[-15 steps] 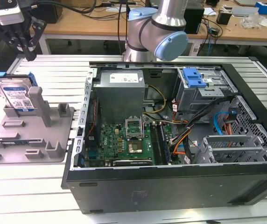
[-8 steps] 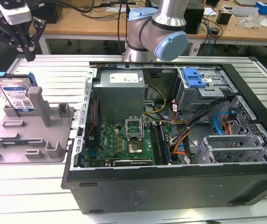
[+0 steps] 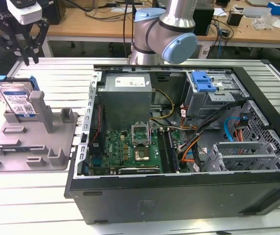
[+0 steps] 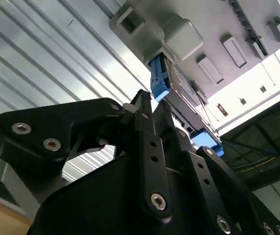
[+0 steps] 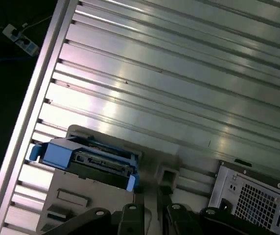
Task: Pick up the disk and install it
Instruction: 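Pick up the disk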
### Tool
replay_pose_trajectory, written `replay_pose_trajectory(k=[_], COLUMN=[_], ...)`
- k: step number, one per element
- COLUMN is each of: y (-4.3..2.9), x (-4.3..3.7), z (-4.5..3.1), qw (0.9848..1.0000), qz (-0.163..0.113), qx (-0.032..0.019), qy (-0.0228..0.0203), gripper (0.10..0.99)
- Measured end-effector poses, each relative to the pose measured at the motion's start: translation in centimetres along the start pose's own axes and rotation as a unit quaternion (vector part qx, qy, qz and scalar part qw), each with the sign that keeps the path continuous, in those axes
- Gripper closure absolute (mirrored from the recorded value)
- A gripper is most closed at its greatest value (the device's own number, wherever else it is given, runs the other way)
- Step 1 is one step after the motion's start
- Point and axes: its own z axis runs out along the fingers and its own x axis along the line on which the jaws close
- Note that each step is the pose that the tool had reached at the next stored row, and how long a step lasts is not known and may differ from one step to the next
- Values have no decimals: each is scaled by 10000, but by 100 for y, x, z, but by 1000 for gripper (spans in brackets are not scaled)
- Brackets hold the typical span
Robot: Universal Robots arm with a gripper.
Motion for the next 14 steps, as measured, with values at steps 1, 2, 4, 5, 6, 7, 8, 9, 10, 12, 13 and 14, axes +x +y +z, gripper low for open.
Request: replay_pose_trajectory(k=[1,2,4,5,6,7,8,9,10,12,13,14], y=[0,0,0,0,0,1,1,2,3,4,4,5], x=[0,0,0,0,-1,-1,-1,-1,-1,-1,-2,-2], z=[1,2,3,5,5,6,7,8,8,9,9,11], qw=[9999,9997,9990,9982,9977,9969,9953,9933,9923,9900,9886,9855], qz=[-103,-242,-443,-595,-672,-786,-967,-1153,-1237,-1409,-1503,-1694], qx=[-2,-5,-10,-12,-14,-16,-19,-23,-24,-27,-29,-33], qy=[6,13,24,30,34,39,47,56,60,67,72,80], gripper=[792,729,671,604,604,604,604,604,604,604,604,604])
